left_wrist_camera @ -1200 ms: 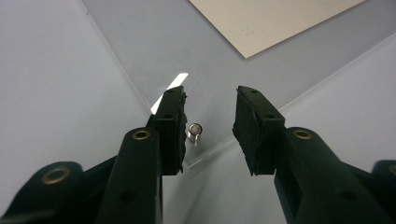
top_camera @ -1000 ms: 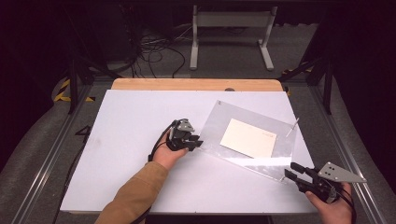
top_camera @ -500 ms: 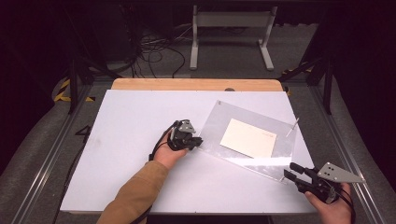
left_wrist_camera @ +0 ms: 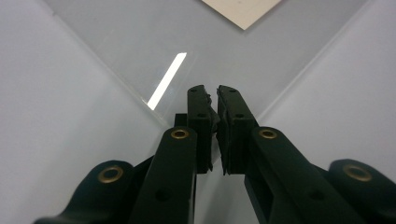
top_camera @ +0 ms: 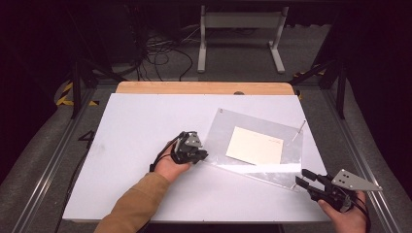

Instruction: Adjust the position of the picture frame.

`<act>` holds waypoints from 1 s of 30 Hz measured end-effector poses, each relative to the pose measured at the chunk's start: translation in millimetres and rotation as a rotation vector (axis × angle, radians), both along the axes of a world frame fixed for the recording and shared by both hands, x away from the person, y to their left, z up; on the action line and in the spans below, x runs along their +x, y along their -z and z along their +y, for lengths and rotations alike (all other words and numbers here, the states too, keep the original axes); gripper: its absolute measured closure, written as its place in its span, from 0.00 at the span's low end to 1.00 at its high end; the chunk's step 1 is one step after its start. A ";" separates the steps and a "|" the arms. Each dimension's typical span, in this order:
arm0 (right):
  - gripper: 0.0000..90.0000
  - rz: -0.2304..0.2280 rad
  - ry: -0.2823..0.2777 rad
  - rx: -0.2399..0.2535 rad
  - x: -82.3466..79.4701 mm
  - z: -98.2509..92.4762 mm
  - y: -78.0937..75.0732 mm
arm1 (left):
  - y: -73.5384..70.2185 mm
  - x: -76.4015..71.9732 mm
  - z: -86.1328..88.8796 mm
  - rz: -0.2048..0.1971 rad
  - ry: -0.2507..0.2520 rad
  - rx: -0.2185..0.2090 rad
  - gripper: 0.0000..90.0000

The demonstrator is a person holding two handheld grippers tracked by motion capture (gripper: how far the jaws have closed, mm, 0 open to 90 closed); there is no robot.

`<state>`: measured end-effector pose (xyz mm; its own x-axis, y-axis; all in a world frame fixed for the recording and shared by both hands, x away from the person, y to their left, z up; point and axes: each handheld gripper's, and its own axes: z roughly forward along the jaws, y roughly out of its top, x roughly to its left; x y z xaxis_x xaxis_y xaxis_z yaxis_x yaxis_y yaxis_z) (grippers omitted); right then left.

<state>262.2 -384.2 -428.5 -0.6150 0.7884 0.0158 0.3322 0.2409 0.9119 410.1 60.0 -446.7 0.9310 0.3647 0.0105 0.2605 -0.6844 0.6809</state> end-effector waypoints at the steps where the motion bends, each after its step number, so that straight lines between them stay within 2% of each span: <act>1: 0.66 -0.001 -0.001 0.003 -0.4 -0.2 -0.5 | -0.8 -4.6 1.5 0.001 0.009 0.009 0.93; 2: 0.66 -0.002 -0.002 0.006 -0.5 -0.2 -0.8 | -1.2 -12.4 3.9 0.000 0.024 0.016 0.93; 3: 0.66 -0.002 -0.002 0.006 -0.5 -0.2 -0.8 | -1.2 -12.4 3.9 0.000 0.024 0.016 0.93; 4: 0.65 -0.006 -0.007 0.010 -1.0 -0.1 -1.6 | -1.4 -25.3 7.4 0.007 0.050 0.033 0.93; 5: 0.65 -0.006 -0.007 0.010 -1.0 -0.1 -1.6 | -1.4 -25.3 7.4 0.007 0.050 0.033 0.93; 8: 0.65 -0.008 -0.013 0.006 -2.3 1.1 -2.8 | -0.8 -42.4 12.3 0.003 0.091 0.038 0.93; 13: 0.65 -0.008 -0.019 0.006 -4.9 0.3 -3.7 | -0.5 -70.8 21.5 0.022 0.147 0.042 0.93; 16: 0.65 -0.001 -0.024 0.011 -6.3 -1.3 -2.7 | -0.7 -83.8 25.9 0.009 0.185 0.049 0.93; 24: 0.65 0.022 -0.049 -0.009 -6.8 1.0 2.3 | 2.2 -92.8 33.3 0.050 0.225 0.013 0.93; 25: 0.65 0.023 -0.050 -0.008 -6.3 1.4 3.1 | 2.8 -91.3 34.0 0.045 0.240 0.005 0.93; 28: 0.67 0.038 -0.060 -0.012 -4.6 4.6 6.7 | 6.4 -85.9 38.3 0.083 0.246 -0.043 0.93; 30: 0.72 0.050 -0.066 -0.031 -3.7 6.8 8.5 | 7.0 -85.8 39.4 0.094 0.240 -0.049 0.93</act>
<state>258.4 -377.4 -437.0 -0.6647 0.7467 0.0244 0.3597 0.2912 0.8865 324.3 99.4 -453.7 0.9871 0.1309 -0.0925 0.1581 -0.7013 0.6951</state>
